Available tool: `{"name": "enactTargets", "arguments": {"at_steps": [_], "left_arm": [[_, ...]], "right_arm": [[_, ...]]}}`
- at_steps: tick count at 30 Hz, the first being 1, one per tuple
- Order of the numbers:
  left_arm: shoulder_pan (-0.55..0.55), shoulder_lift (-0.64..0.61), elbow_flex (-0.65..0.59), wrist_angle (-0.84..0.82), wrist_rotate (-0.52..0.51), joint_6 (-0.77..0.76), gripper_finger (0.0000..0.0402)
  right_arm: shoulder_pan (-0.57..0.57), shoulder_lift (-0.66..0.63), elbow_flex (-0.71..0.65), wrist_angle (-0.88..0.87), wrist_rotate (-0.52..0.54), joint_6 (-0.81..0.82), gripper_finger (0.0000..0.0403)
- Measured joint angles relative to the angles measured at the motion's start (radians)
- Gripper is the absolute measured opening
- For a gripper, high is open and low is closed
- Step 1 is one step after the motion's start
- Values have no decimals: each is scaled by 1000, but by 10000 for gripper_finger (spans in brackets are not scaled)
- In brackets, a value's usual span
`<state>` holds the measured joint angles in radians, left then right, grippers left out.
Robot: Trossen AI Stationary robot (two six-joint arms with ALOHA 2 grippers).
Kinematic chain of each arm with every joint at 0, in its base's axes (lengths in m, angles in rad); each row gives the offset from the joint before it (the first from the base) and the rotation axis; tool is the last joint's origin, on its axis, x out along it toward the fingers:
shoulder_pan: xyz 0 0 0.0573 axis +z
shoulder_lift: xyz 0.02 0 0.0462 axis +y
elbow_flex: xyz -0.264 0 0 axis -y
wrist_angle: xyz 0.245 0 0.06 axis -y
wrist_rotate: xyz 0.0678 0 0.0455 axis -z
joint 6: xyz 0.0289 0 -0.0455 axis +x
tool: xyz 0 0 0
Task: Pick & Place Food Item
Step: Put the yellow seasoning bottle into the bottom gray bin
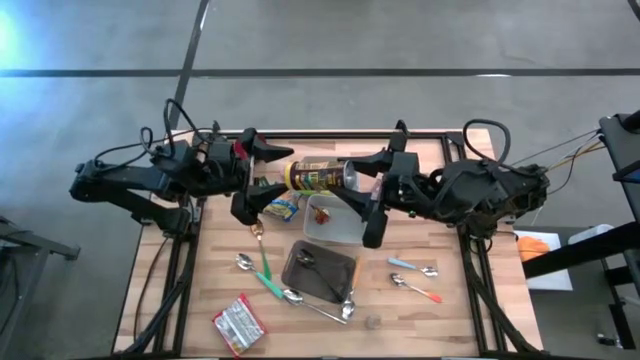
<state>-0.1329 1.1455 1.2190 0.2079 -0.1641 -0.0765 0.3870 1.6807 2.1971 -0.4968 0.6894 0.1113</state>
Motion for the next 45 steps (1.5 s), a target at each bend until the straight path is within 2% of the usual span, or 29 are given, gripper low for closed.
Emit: {"name": "enactTargets", "arguments": {"at_steps": [15,37,45], "left_arm": [[2,8,0,21,154,-8,372],[3,11,0,41,164,-9,372],[5,17,0,57,170,-77,372]], "right_arm": [[3,10,0,18,-21,-6,224],[26,-5,2,6,-7,-27,224],[23,17,2,6,-7,-29,224]]}}
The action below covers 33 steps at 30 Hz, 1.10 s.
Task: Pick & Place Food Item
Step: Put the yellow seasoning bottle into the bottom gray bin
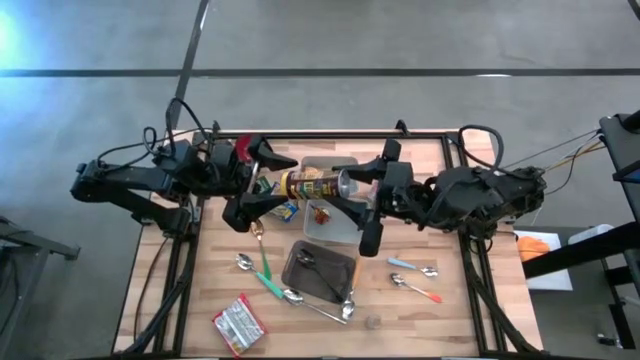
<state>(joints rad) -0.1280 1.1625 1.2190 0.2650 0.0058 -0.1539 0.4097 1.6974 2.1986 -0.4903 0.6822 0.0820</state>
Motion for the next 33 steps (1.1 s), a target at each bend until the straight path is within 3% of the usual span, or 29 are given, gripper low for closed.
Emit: {"name": "enactTargets", "arguments": {"at_steps": [12,21,27,33], "left_arm": [[0,20,0,53,14,53,372],[0,70,0,93,114,53,372],[1,86,0,103,121,49,371],[0,82,0,151,130,48,335]], "right_arm": [[-2,5,0,5,-9,9,224],[-17,21,-4,-3,-40,19,224],[-18,25,-4,0,-40,17,224],[-18,25,-4,-2,-40,17,224]]}}
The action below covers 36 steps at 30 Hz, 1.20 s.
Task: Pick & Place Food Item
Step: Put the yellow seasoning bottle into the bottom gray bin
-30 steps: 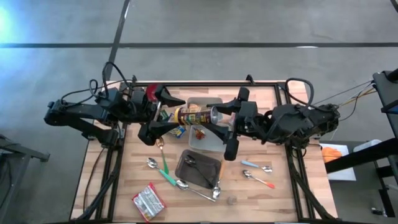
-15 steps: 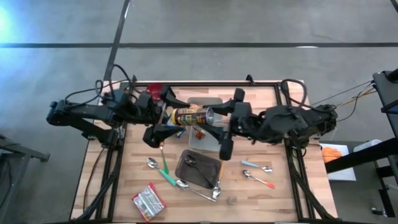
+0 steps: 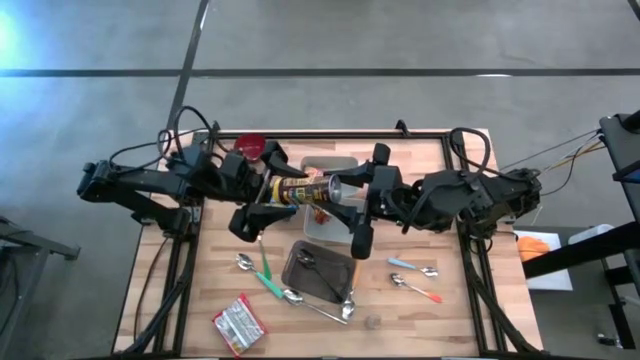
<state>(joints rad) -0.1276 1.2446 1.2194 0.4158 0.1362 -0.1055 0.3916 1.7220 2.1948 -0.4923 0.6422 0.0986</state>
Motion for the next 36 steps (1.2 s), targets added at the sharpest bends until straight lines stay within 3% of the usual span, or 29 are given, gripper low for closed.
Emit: {"name": "enactTargets", "arguments": {"at_steps": [9,18,24,27,36], "left_arm": [[0,0,0,3,11,-6,209],[0,-1,0,2,10,-58,209],[-1,-31,0,-57,12,-163,209],[1,-55,0,-112,-27,-171,209],[3,-100,0,-333,-130,-192,209]], "right_arm": [[0,0,0,2,-16,3,224],[0,-3,0,-1,-18,-2,225],[4,-14,0,-73,-28,-31,344],[3,-17,0,-89,-11,-11,385],[18,-64,0,-268,145,72,388]]}}
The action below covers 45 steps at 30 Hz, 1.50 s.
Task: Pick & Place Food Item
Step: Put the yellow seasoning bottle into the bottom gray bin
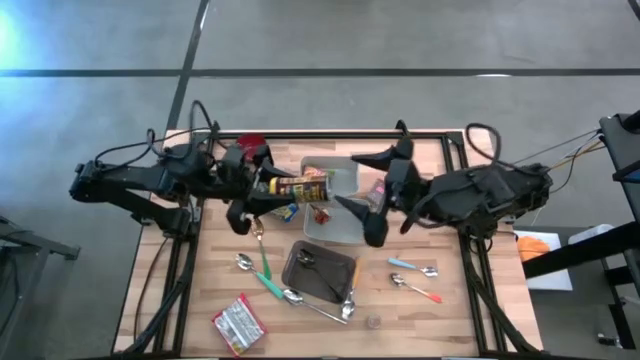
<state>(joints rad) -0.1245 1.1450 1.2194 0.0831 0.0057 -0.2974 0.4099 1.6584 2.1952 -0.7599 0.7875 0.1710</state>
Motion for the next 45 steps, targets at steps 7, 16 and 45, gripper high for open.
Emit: {"name": "enactTargets", "arguments": {"at_steps": [7,16,45], "left_arm": [[48,0,0,-157,-21,-94,209],[197,22,0,-397,52,-236,209],[251,577,544,-1168,250,238,209]], "right_arm": [[7,-89,0,-258,-3,272,388],[27,-139,0,-484,-3,514,388],[27,-139,-1,-642,-35,669,389]]}}
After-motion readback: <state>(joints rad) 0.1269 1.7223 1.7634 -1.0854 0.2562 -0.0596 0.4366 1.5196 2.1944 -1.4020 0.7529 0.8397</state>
